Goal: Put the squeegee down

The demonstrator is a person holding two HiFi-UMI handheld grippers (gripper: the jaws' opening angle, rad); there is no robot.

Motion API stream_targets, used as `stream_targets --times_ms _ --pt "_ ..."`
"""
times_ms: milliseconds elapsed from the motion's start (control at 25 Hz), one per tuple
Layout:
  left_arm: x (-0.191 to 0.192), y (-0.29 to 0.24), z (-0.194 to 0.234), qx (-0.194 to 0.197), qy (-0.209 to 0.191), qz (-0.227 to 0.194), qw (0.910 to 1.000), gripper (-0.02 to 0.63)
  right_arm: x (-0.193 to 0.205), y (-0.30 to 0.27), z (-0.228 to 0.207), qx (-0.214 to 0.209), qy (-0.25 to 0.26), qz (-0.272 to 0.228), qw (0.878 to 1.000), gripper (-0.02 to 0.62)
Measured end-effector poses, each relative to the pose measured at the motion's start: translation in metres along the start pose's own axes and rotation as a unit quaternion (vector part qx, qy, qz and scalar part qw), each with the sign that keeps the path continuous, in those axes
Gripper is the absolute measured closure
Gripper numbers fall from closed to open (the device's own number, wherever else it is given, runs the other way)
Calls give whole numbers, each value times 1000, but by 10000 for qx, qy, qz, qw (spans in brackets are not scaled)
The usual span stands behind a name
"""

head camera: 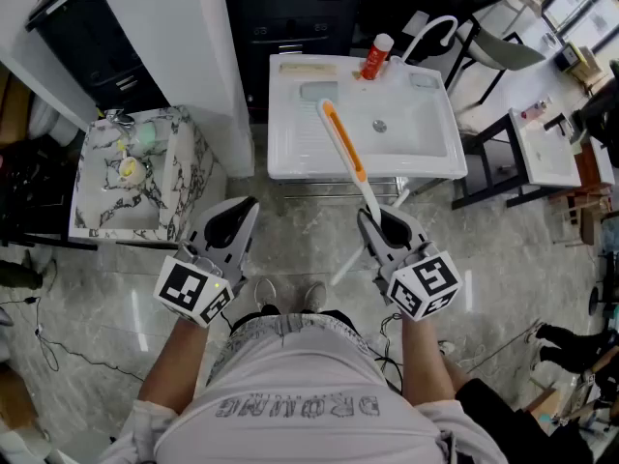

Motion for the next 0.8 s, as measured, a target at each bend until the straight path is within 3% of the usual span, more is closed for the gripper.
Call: stream_targets --times_ms 800 --pt "3 -5 -4 8 -3 17 10000 580 4 0 -6 20 -8 -35 10000 522"
Point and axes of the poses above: the fingertips, and each gripper's own axes: y backward along the fingers, z to its left, x out of its underside, the point moved 5 cm from there along y, backward along the fingers, and after that the axes turned 4 degrees about y, right-handed, at the moved point
